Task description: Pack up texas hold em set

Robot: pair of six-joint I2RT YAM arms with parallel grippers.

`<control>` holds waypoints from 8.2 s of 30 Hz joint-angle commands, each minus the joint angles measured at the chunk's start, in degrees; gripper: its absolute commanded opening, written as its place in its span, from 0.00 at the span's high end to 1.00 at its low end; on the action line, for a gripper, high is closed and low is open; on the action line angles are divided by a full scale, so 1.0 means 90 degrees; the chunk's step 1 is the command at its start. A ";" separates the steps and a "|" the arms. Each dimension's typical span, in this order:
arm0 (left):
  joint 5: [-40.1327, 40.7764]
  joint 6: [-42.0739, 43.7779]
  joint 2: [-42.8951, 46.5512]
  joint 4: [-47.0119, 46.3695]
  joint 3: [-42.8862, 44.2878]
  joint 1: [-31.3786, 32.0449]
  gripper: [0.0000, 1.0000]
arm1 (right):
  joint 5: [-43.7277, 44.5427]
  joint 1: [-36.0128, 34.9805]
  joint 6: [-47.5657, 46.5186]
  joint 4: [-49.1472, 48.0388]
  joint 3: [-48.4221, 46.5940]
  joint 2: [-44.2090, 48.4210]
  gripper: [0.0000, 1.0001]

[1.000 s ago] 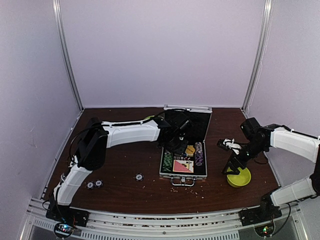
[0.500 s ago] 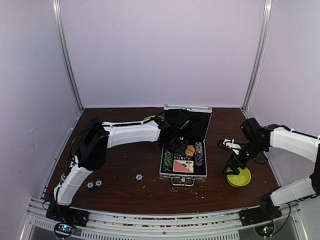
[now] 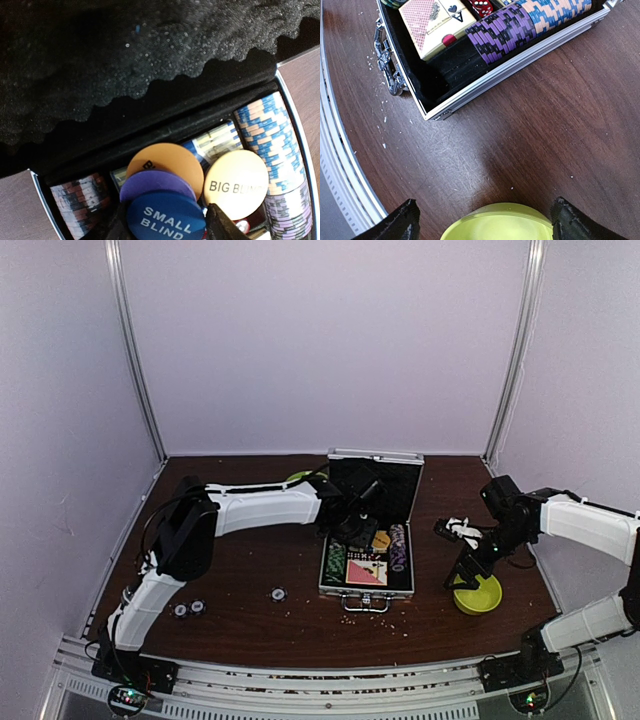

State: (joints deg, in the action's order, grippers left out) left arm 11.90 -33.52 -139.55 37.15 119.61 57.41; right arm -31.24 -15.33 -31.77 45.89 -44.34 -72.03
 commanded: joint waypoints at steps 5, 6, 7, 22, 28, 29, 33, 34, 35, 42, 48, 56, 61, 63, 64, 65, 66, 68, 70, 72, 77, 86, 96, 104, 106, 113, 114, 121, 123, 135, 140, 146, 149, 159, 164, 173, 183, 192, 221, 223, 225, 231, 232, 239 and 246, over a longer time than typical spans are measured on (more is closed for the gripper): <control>0.0023 -0.0040 0.0783 -0.0517 -0.0465 -0.0052 0.43 | 0.0005 0.0024 -0.0064 0.0105 -0.0146 -0.0033 0.09; 0.0016 -0.0042 0.0868 -0.0584 -0.0548 -0.0046 0.43 | 0.0005 0.0024 -0.0065 0.0104 -0.0149 -0.0034 0.09; 0.0005 -0.0051 0.0956 -0.0620 -0.0622 -0.0041 0.43 | 0.0005 0.0024 -0.0064 0.0110 -0.0160 -0.0034 0.09; -0.0765 0.0125 0.1388 -0.0788 -0.1381 0.0111 0.86 | 0.0005 0.0030 -0.0054 0.0099 -0.0146 0.0039 0.08; -0.0952 0.0087 0.1169 -0.0671 -0.1464 0.0135 1.00 | 0.0000 0.0025 -0.0054 0.0109 -0.0163 -0.0003 0.08; -0.0949 0.0091 0.1145 -0.0654 -0.1464 0.0135 1.00 | -0.0002 0.0022 -0.0054 0.0115 -0.0162 -0.0004 0.08; -0.0980 0.0105 0.0983 -0.0515 -0.1368 0.0135 1.00 | 0.0005 0.0024 -0.0060 0.0113 -0.0153 0.0006 0.08; -0.0988 0.0105 0.0951 -0.0481 -0.1349 0.0135 1.00 | 0.0005 0.0029 -0.0060 0.0116 -0.0161 0.0005 0.08; -0.0999 0.0117 0.0932 -0.0450 -0.1339 0.0135 1.00 | 0.0005 0.0028 -0.0063 0.0110 -0.0162 -0.0003 0.08; -0.0903 0.0126 0.0847 -0.0279 -0.1260 0.0127 1.00 | 0.0014 0.0024 -0.0074 0.0116 -0.0169 -0.0033 0.08; -0.0854 0.0217 0.0507 -0.0016 -0.0798 0.0080 1.00 | 0.0015 0.0026 -0.0075 0.0123 -0.0170 -0.0053 0.08; -0.0488 0.0206 0.0331 0.0116 -0.0503 -0.0047 1.00 | 0.0015 0.0023 -0.0074 0.0121 -0.0166 -0.0058 0.07; -0.0383 0.0210 0.0229 0.0108 -0.0325 -0.0125 1.00 | 0.0027 0.0024 -0.0074 0.0122 -0.0168 -0.0063 0.06; -0.0402 0.0217 0.0175 0.0106 -0.0247 -0.0152 1.00 | 0.0019 0.0027 -0.0071 0.0130 -0.0171 -0.0055 0.06; -0.0409 0.0216 0.0156 0.0105 -0.0219 -0.0157 1.00 | 0.0024 0.0029 -0.0073 0.0135 -0.0166 -0.0054 0.06; -0.0405 0.0218 0.0151 0.0101 -0.0223 -0.0158 1.00 | 0.0024 0.0025 -0.0069 0.0122 -0.0162 -0.0046 0.06; -0.0404 0.0215 0.0167 0.0106 -0.0218 -0.0158 1.00 | 0.0024 0.0024 -0.0064 0.0121 -0.0159 -0.0037 0.06; -0.0427 0.0213 0.0211 0.0098 -0.0255 -0.0158 1.00 | 0.0024 0.0031 -0.0064 0.0118 -0.0162 -0.0025 0.06; -0.0496 0.0244 0.0314 0.0025 -0.0370 -0.0149 1.00 | 0.0019 0.0019 -0.0067 0.0125 -0.0156 -0.0024 0.06; -0.0554 0.0272 0.0493 -0.0036 -0.0524 -0.0143 1.00 | 0.0015 0.0024 -0.0064 0.0135 -0.0169 -0.0024 0.06; -0.0639 0.0500 0.1251 -0.0166 -0.1006 0.0014 1.00 | 0.0005 0.0023 -0.0064 0.0136 -0.0171 0.0029 0.06; -0.0398 0.0690 0.2864 0.0244 -0.2774 0.0780 0.79 | -0.0011 0.0024 -0.0054 0.0121 -0.0166 0.0125 0.05; -0.0165 -0.0323 0.4996 0.0573 -0.5830 0.0965 0.62 | 0.0044 0.0025 -0.0044 0.0101 -0.0159 0.0171 0.05; -0.0399 -0.0210 0.5064 0.0924 -0.6319 0.0777 0.42 | 0.0063 0.0026 -0.0040 0.0081 -0.0157 0.0181 0.05; -0.0588 -0.0142 0.4953 0.0924 -0.6273 0.0678 0.38 | 0.0063 0.0024 -0.0036 0.0078 -0.0161 0.0171 0.05; -0.0739 -0.0026 0.4500 0.0982 -0.6095 0.0303 0.33 | 0.0073 0.0025 -0.0051 0.0087 -0.0161 0.0115 0.05; -0.0759 -0.0014 0.4470 0.0942 -0.6104 0.0251 0.33 | 0.0080 0.0024 -0.0054 0.0087 -0.0154 0.0109 0.05; -0.0940 0.0198 0.4117 0.0670 -0.5955 -0.0068 0.33 | 0.0100 0.0024 -0.0064 0.0088 -0.0171 0.0035 0.05; -0.1004 0.0262 0.4022 0.0568 -0.5899 -0.0155 0.33 | 0.0110 0.0026 -0.0064 0.0086 -0.0169 0.0020 0.05; -0.1330 0.0427 0.3459 0.0453 -0.5486 -0.0399 0.36 | 0.0170 0.0024 -0.0061 0.0087 -0.0161 -0.0031 0.05; -0.1347 0.0423 0.3388 0.0463 -0.5534 -0.0429 0.39 | 0.0178 0.0025 -0.0073 0.0081 -0.0171 -0.0053 0.05; -0.1413 0.0422 0.3262 0.0433 -0.5465 -0.0438 0.44 | 0.0169 0.0024 -0.0074 0.0102 -0.0168 -0.0053 0.05; -0.1396 0.0430 0.3189 0.0484 -0.5401 -0.0435 0.46 | 0.0171 0.0024 -0.0076 0.0103 -0.0171 -0.0044 0.05; -0.1359 0.0445 0.3015 0.0737 -0.5351 -0.0423 0.51 | 0.0170 0.0030 -0.0083 0.0114 -0.0162 -0.0015 0.05; -0.1425 0.0440 0.3025 0.0777 -0.5448 -0.0388 0.55 | 0.0171 0.0024 -0.0083 0.0113 -0.0171 -0.0014 0.05; -0.1377 0.0395 0.3420 0.1123 -0.5353 -0.0270 0.67 | 0.0161 0.0031 -0.0084 0.0118 -0.0162 -0.0005 0.05; -0.1537 0.0612 0.3873 0.1488 -0.3862 0.0398 0.66 | 0.0142 0.0029 -0.0081 0.0124 -0.0167 -0.0024 0.05; -0.1390 0.0714 0.3386 0.1392 -0.3262 0.0595 0.65 | 0.0055 0.0024 -0.0064 0.0116 -0.0150 0.0056 0.05; -0.0073 -0.0253 0.4574 0.0390 -0.5578 0.0096 0.41 | 0.1864 -0.5027 -0.1804 0.0707 0.0623 0.0994 0.16; -0.0072 -0.0287 0.4575 0.0387 -0.5608 0.0096 0.41 | 0.1965 -0.5243 -0.1811 0.0593 0.0665 0.0870 0.16; -0.0064 -0.0313 0.4577 0.0345 -0.5664 0.0096 0.41 | 0.2032 -0.5452 -0.1822 0.0440 0.0743 0.0759 0.16; -0.0058 -0.0357 0.4583 0.0287 -0.5782 0.0096 0.41 | 0.2062 -0.6163 -0.1690 0.0060 0.0831 0.0261 0.23; -0.0053 -0.0350 0.4582 0.0292 -0.5795 0.0096 0.41 | 0.2081 -0.6271 -0.1686 0.0010 0.0851 0.0179 0.24; -0.0028 -0.0384 0.4615 0.0268 -0.5937 0.0096 0.41 | 0.2195 -0.6684 -0.1748 -0.0118 0.0897 -0.0342 0.29; 0.0002 -0.0384 0.4616 0.0224 -0.6015 0.0096 0.41 | 0.2262 -0.6904 -0.1734 -0.0049 0.0893 -0.0730 0.42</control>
State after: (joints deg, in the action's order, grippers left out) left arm 10.79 -36.45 -99.61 40.60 65.95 58.22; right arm -12.69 -76.49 -47.64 45.65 -36.86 -76.99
